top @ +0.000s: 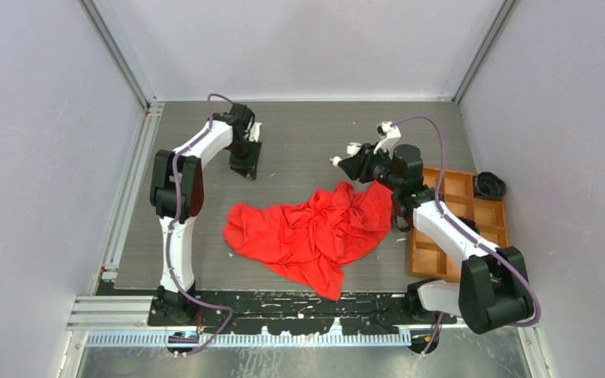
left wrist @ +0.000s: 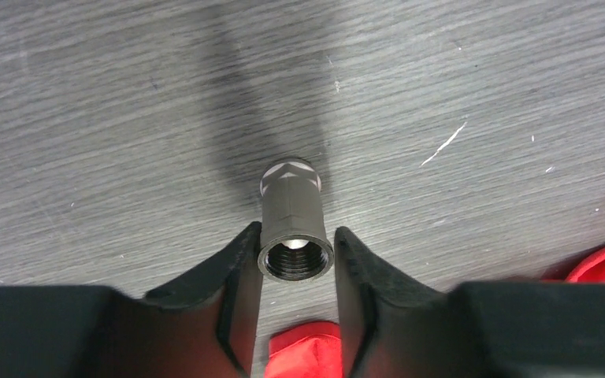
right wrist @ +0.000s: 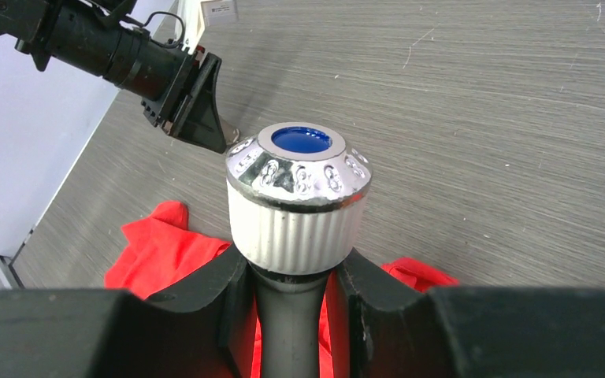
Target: Install the water faucets
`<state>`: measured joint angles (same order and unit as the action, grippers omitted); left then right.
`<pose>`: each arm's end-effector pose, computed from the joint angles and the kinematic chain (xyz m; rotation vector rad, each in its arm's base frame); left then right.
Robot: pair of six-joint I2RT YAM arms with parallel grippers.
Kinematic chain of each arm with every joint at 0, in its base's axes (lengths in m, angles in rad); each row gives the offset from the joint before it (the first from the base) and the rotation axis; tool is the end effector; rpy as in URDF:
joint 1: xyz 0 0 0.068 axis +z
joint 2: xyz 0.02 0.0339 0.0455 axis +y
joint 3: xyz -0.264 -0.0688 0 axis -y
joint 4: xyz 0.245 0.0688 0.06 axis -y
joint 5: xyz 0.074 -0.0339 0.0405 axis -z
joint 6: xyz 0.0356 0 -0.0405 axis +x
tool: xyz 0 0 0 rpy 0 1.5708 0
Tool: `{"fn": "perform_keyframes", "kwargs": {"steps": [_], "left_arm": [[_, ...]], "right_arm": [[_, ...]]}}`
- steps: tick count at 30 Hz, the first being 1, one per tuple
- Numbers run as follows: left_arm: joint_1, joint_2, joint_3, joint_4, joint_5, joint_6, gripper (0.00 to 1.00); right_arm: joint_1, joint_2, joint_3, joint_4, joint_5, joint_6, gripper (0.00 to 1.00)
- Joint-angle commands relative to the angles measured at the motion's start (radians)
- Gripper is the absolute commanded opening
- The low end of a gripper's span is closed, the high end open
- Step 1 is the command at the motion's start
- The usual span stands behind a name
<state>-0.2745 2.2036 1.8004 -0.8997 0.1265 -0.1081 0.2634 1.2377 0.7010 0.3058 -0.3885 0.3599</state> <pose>0.4357 -0.1274 0.1800 0.2649 2.8799 -0.2539 0.2659 0.0857 0.2648 -0.1970 1.8450 0.7886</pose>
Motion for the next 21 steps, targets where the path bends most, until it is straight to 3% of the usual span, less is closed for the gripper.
{"fn": "perform_keyframes", "kwargs": {"steps": [1, 3, 6, 21], "left_arm": [[0.003, -0.011, 0.040, -0.002, -0.016, -0.026, 0.47], [0.002, -0.003, 0.041, 0.001, -0.021, -0.033, 0.55], [0.000, 0.003, 0.043, 0.005, -0.028, -0.038, 0.57], [-0.010, 0.038, 0.083, -0.001, -0.046, -0.047, 0.39]], "right_arm": [[0.004, -0.001, 0.055, 0.032, -0.012, -0.019, 0.00], [0.004, 0.004, 0.055, 0.029, -0.010, -0.020, 0.00], [0.005, 0.007, 0.055, 0.029, -0.013, -0.018, 0.00], [0.004, 0.023, 0.061, 0.029, -0.012, -0.022, 0.00]]}}
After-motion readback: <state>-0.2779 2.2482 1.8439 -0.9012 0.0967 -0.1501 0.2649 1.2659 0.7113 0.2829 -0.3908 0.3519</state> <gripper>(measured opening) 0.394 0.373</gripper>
